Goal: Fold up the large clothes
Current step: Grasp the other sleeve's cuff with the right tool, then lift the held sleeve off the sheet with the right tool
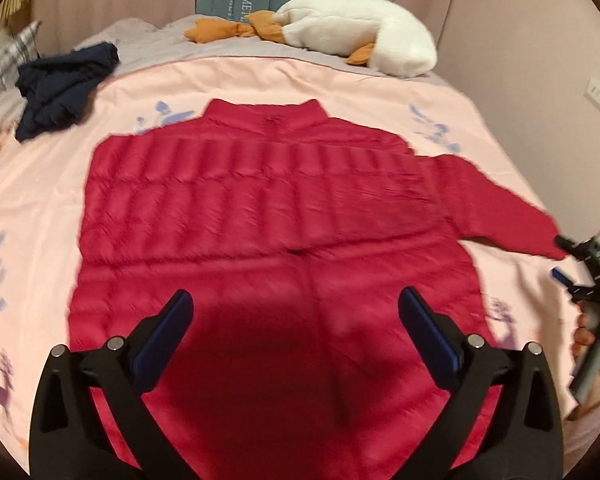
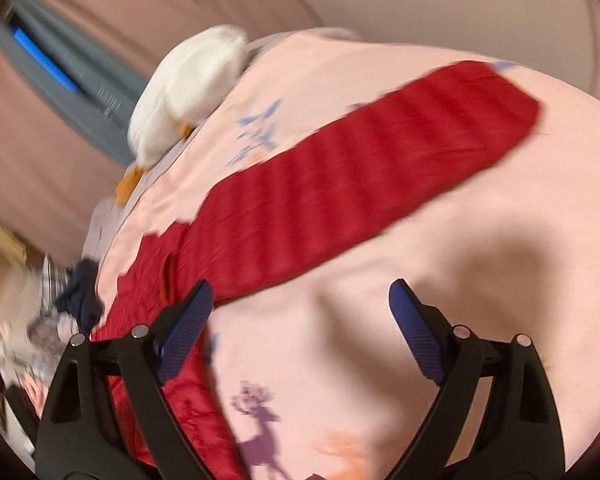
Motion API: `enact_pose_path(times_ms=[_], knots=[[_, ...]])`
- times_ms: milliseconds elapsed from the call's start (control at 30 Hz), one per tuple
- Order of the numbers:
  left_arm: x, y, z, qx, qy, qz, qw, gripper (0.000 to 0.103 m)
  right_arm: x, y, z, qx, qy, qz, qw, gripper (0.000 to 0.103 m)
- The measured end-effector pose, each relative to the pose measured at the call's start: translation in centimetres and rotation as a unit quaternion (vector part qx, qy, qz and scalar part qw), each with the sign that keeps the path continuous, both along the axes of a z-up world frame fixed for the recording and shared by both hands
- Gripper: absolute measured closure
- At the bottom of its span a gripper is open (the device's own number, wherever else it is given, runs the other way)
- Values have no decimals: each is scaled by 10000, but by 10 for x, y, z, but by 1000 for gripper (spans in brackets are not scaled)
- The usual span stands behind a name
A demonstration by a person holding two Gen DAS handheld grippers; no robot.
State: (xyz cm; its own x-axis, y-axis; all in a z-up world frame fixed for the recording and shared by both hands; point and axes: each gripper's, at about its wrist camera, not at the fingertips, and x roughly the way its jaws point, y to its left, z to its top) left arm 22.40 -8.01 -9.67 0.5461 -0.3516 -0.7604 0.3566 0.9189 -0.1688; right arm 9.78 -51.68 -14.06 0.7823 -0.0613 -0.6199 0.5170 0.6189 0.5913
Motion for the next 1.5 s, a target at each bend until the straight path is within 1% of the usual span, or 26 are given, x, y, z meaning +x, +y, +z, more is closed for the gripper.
enact_pose_path(times_ms=[67,200,300,367,467,600,667,867,967,1033,1067,1133,1167,1233,1333,1433,1500], knots=[[-9,3,-1,-191,102,35,9998,1,-19,-20,-5,134,-43,-240,9996,12],[-23,12,1,-487,211,208,9984,1,-42,-52,-17,485,-161,-539,9972,12],[-33,26,5,-693,192,426,9965,1,-51,-68,-27,702,-245,-679,9949,12],[-39,34,7,-729,157,550,9957,1,-53,-78,-33,840,-270,-750,9933,14],[-45,47,6,-655,184,703,9952,1,-51,-88,-37,954,-322,-760,9920,18],[-52,62,1,-589,282,898,9938,1,-37,-97,-39,1025,-378,-755,9911,22],[-56,68,-1,-575,301,1021,9927,1,-28,-103,-42,1145,-410,-805,9893,24],[-63,73,-5,-707,314,1144,9904,1,-6,-110,-46,1376,-496,-1172,9823,25],[-62,73,-7,-763,376,1175,9894,1,1,-114,-47,1433,-471,-1322,9797,30],[-64,72,-8,-779,356,1171,9894,1,6,-118,-48,1441,-443,-1392,9787,39],[-65,72,-8,-788,353,1169,9894,1,5,-119,-49,1448,-435,-1442,9779,42],[-69,73,-9,-859,359,1160,9889,1,5,-122,-52,1475,-386,-1562,9759,58],[-70,73,-9,-897,360,1137,9888,1,5,-123,-53,1478,-349,-1622,9750,62],[-72,74,-8,-901,327,1111,9892,1,3,-124,-55,1413,-246,-1699,9750,80],[-75,79,-7,-873,281,1109,9896,1,1,-123,-54,1254,-149,-1756,9763,90],[-77,86,-4,-915,257,1126,9891,1,1,-118,-45,963,-104,-1765,9795,96],[-78,89,-4,-940,251,1136,9887,1,3,-113,-38,772,-60,-1761,9813,97]])
